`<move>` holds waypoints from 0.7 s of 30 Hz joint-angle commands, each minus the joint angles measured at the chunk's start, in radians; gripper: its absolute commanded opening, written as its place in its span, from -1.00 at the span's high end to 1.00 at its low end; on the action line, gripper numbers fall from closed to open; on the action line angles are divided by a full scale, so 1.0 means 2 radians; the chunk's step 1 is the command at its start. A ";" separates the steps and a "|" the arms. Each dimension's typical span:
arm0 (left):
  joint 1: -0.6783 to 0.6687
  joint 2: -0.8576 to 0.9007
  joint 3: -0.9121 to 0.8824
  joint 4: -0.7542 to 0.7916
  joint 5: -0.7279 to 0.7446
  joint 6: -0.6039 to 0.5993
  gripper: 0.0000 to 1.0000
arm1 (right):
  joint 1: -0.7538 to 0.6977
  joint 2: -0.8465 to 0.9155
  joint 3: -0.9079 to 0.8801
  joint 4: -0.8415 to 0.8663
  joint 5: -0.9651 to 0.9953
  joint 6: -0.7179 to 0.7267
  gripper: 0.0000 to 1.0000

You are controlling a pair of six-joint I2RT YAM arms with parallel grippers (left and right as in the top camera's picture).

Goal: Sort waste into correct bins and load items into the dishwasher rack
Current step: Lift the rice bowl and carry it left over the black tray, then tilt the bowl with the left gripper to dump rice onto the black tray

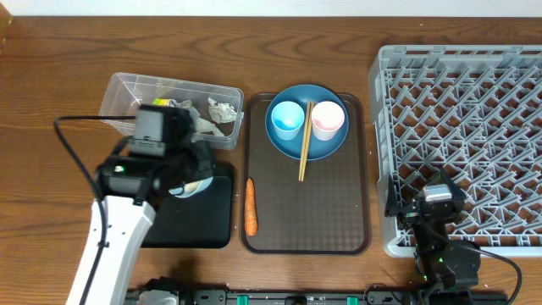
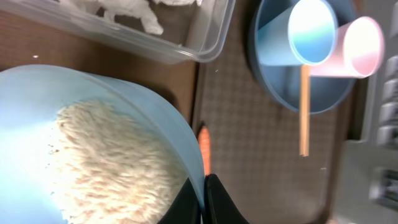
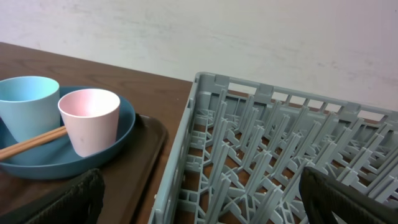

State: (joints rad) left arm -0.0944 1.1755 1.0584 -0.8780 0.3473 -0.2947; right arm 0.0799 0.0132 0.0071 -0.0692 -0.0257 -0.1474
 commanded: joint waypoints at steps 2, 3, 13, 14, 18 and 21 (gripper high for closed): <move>0.063 -0.008 -0.007 0.004 0.119 0.049 0.88 | -0.007 -0.001 -0.001 -0.002 0.000 -0.004 -0.98; 0.078 -0.008 -0.010 0.004 0.137 0.055 0.88 | -0.007 -0.001 -0.001 -0.002 0.000 -0.004 -0.98; 0.243 -0.014 -0.087 0.002 0.333 0.141 0.88 | -0.007 -0.001 -0.001 -0.002 0.000 -0.004 -0.98; 0.260 -0.014 -0.098 0.002 0.359 0.155 0.88 | -0.007 -0.001 -0.001 -0.002 0.000 -0.004 -0.98; 0.330 -0.014 -0.148 0.002 0.466 0.206 0.88 | -0.007 -0.001 -0.001 -0.002 0.000 -0.004 -0.99; 0.378 -0.013 -0.182 0.002 0.524 0.234 0.88 | -0.007 -0.001 -0.001 -0.002 0.000 -0.004 -0.99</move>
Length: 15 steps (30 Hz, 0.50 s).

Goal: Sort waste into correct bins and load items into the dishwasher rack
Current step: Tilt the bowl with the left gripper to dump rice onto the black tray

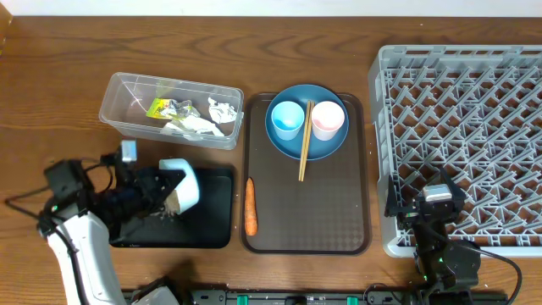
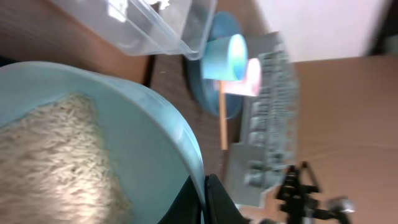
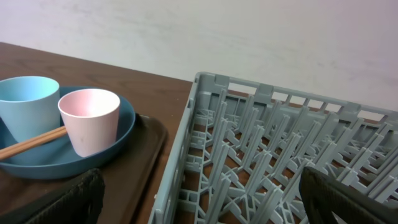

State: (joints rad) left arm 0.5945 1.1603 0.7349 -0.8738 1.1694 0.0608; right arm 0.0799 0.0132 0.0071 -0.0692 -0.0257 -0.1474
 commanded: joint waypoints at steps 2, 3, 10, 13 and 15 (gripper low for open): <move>0.058 -0.006 -0.038 0.000 0.131 0.068 0.88 | -0.007 -0.001 -0.001 -0.002 0.000 -0.004 -0.99; 0.067 -0.006 -0.044 0.000 0.132 0.071 0.88 | -0.007 -0.001 -0.001 -0.002 0.000 -0.004 -0.99; 0.093 -0.005 -0.061 0.000 0.166 0.086 0.88 | -0.007 -0.001 -0.001 -0.002 0.000 -0.003 -0.99; 0.093 -0.005 -0.061 0.002 0.202 0.078 0.87 | -0.007 -0.001 -0.001 -0.002 0.000 -0.004 -0.98; 0.093 -0.005 -0.061 0.002 0.202 0.076 0.88 | -0.007 -0.001 -0.001 -0.002 0.000 -0.004 -0.99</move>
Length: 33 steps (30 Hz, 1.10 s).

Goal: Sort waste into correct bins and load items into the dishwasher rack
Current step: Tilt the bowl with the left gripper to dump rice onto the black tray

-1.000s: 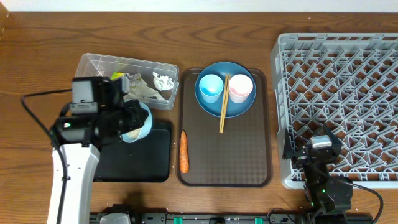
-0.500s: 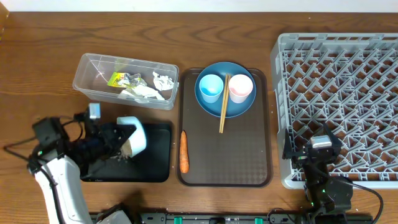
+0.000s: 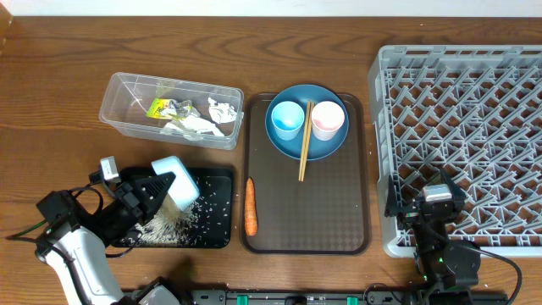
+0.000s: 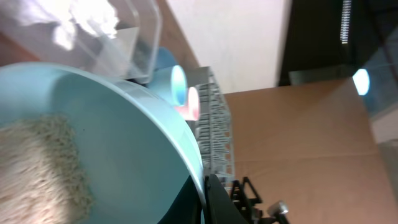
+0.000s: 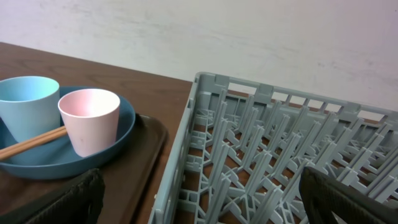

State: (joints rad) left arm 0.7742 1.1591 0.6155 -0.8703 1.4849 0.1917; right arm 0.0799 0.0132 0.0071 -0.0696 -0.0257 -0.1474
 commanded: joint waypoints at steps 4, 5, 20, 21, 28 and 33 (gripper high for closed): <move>0.003 -0.004 -0.002 0.000 0.044 0.010 0.87 | -0.007 -0.001 -0.001 -0.001 0.000 -0.003 -0.98; 0.003 -0.004 -0.002 0.000 0.044 0.010 0.87 | -0.007 -0.001 -0.001 -0.001 0.000 -0.003 -0.98; 0.003 -0.005 -0.002 -0.022 0.044 -0.064 0.88 | -0.007 -0.001 -0.001 -0.001 0.000 -0.004 -0.98; 0.003 -0.006 -0.002 -0.037 0.044 -0.065 0.87 | -0.007 -0.001 -0.001 -0.001 0.000 -0.004 -0.99; 0.003 0.000 -0.002 -0.027 0.044 -0.036 0.88 | -0.007 -0.001 -0.001 -0.001 0.000 -0.004 -0.99; 0.003 0.001 -0.002 -0.006 0.044 -0.082 0.88 | -0.007 -0.001 -0.001 -0.001 0.000 -0.003 -0.98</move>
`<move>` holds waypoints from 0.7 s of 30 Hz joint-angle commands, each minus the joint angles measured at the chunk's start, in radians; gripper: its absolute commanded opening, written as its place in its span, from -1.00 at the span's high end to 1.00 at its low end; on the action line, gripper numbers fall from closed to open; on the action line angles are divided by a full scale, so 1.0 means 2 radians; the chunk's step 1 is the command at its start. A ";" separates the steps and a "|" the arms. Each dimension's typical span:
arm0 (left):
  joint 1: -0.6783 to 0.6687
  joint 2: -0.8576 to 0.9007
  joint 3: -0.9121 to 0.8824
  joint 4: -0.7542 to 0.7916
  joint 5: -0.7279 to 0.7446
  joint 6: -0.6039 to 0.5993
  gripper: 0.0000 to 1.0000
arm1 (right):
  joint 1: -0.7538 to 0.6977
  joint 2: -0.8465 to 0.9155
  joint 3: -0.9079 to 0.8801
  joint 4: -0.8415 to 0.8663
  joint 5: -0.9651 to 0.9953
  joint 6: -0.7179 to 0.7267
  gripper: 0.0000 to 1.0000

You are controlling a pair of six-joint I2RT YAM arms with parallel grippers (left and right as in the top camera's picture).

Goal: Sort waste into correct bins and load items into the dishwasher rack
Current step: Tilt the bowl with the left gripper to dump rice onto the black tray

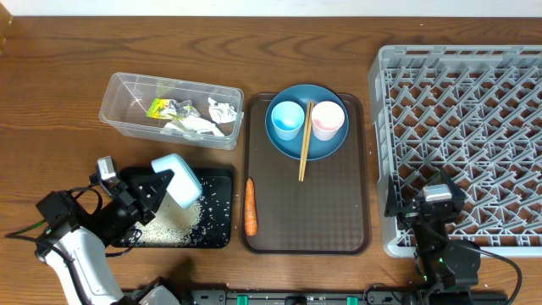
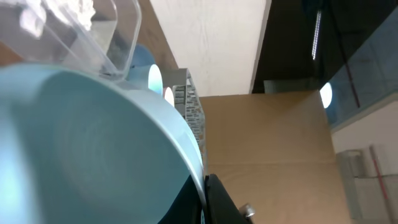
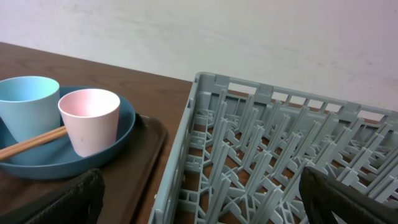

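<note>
My left gripper (image 1: 151,191) is shut on the rim of a light blue bowl (image 1: 176,180), which is tipped mouth-down over the black bin (image 1: 218,207). White rice (image 1: 168,225) lies scattered in that bin. In the left wrist view the bowl (image 2: 81,143) fills the frame and its inside looks bare, with my left gripper (image 2: 204,190) pinching the rim. My right gripper (image 1: 428,213) stands open at the front left corner of the grey dishwasher rack (image 1: 474,119), holding nothing.
A brown tray (image 1: 339,229) carries a carrot (image 1: 251,206) and a blue plate (image 1: 306,146) with a blue cup (image 1: 285,118), a pink cup (image 1: 328,120) and chopsticks (image 1: 303,148). A clear bin (image 1: 127,97) with wrappers and paper stands behind the black bin.
The bowl still had rice at its lower side and rice was falling from it. Now its inside shows none, it is tipped further, and the rice lies in the black bin.
First my left gripper held the bowl, full of rice, over the black bin. Then the arm was low at the left with the bowl on its side. Then rice was spilling into the bin, and now the bowl looks emptied. The right arm has stayed still.
</note>
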State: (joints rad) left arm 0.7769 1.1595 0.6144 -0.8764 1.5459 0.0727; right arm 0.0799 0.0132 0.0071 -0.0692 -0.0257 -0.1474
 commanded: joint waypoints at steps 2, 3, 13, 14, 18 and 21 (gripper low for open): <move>0.002 0.002 -0.001 0.013 0.014 -0.013 0.88 | -0.007 -0.001 -0.001 -0.002 0.000 -0.003 -0.98; 0.002 0.002 -0.001 0.005 0.014 -0.021 0.88 | -0.007 -0.001 -0.001 -0.002 0.000 -0.004 -0.99; -0.005 0.001 -0.001 -0.023 0.006 0.019 0.88 | -0.007 -0.001 -0.001 -0.002 0.000 -0.004 -0.98; -0.005 0.001 -0.001 -0.023 0.006 0.019 0.88 | -0.007 -0.001 -0.001 -0.002 0.000 -0.004 -0.99; -0.005 -0.001 0.000 -0.041 0.007 0.017 0.88 | -0.007 -0.001 -0.001 -0.002 0.000 -0.004 -0.98; -0.005 -0.007 0.010 -0.042 -0.012 0.015 0.88 | -0.007 -0.001 -0.001 -0.002 0.000 -0.003 -0.99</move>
State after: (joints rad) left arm 0.7685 1.1591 0.6144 -0.9554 1.5414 0.0834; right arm 0.0799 0.0132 0.0071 -0.0692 -0.0257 -0.1474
